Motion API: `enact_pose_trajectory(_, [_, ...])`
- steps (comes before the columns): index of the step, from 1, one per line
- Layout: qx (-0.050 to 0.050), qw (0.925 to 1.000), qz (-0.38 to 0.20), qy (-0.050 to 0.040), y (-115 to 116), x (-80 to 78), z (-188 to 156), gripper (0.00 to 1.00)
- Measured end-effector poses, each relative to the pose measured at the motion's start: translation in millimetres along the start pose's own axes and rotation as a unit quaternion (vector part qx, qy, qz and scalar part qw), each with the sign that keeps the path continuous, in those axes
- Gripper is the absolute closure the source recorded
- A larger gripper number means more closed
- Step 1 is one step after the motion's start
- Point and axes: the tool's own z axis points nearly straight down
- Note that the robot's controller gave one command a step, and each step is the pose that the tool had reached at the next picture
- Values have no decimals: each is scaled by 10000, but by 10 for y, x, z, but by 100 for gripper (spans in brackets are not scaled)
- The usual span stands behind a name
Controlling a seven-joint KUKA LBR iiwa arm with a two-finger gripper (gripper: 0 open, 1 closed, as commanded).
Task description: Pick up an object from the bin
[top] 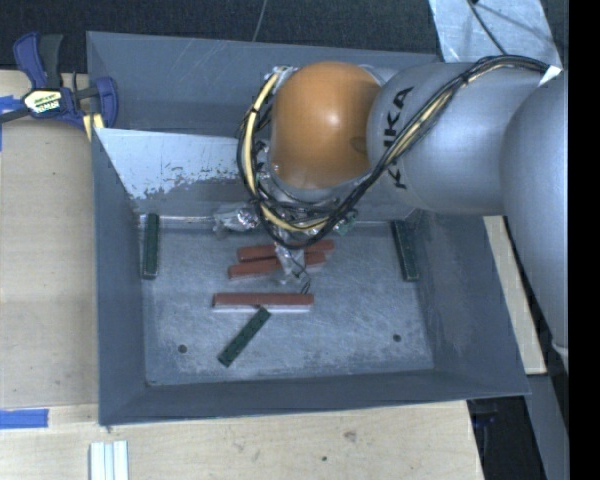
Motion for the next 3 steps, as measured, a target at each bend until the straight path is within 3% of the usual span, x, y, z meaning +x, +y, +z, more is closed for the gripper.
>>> enact_pose_trajectory(1, [16, 9988, -485, -26, 215, 306, 189, 100])
enact_pose_trajectory(2, [15, 9988, -482, -25, 215, 306, 189, 100])
enact_pose_trajectory(3, [-25, 9988, -491, 20, 229, 409, -227, 100])
